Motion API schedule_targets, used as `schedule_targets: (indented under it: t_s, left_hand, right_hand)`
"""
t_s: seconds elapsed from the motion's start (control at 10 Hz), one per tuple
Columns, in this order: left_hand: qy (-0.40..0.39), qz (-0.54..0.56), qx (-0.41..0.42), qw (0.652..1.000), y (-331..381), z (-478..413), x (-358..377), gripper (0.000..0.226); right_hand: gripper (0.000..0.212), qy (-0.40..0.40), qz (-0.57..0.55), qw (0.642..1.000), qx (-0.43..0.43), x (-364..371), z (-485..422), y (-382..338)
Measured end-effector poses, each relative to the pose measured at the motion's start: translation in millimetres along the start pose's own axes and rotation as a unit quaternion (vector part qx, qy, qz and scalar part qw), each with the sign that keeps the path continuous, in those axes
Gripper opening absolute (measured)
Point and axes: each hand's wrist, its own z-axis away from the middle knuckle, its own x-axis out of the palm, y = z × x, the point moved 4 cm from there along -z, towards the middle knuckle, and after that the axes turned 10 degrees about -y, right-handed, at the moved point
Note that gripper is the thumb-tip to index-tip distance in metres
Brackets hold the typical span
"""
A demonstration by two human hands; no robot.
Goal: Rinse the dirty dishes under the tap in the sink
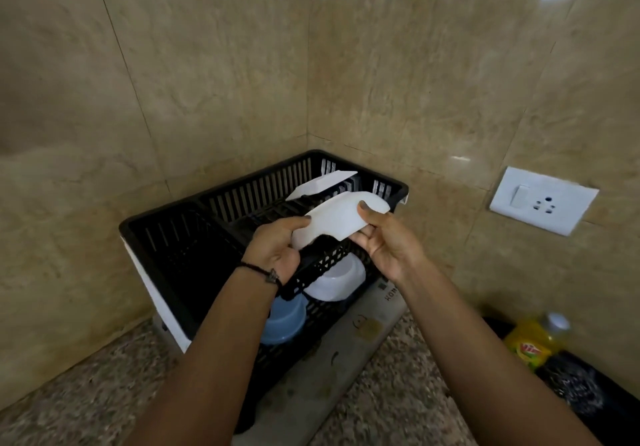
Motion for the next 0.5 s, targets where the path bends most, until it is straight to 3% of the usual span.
schedule_targets:
  t_s: [0.2, 0.4, 0.5]
  left_hand:
    - [0.007, -0.073, 0.024, 0.997, -3.6, 5.5, 8.7, 0.022]
    - [0.011, -0.115, 0.061, 0.991, -6.8, 11.9, 14.0, 0.013]
    - [0.025, -0.126, 0.087, 0.988, -3.4, 19.4, 15.6, 0.041]
  right_hand:
    - [0.041, -0.011, -0.008, 1.0, -0.009, -0.6, 14.8, 9.5]
    - [0.021, -0.013, 0.005, 1.0, 0.007, -1.0, 26.0, 14.7]
    - [0.014, 0.004, 0.025, 1.0, 0.014, -4.0, 31.9, 16.3]
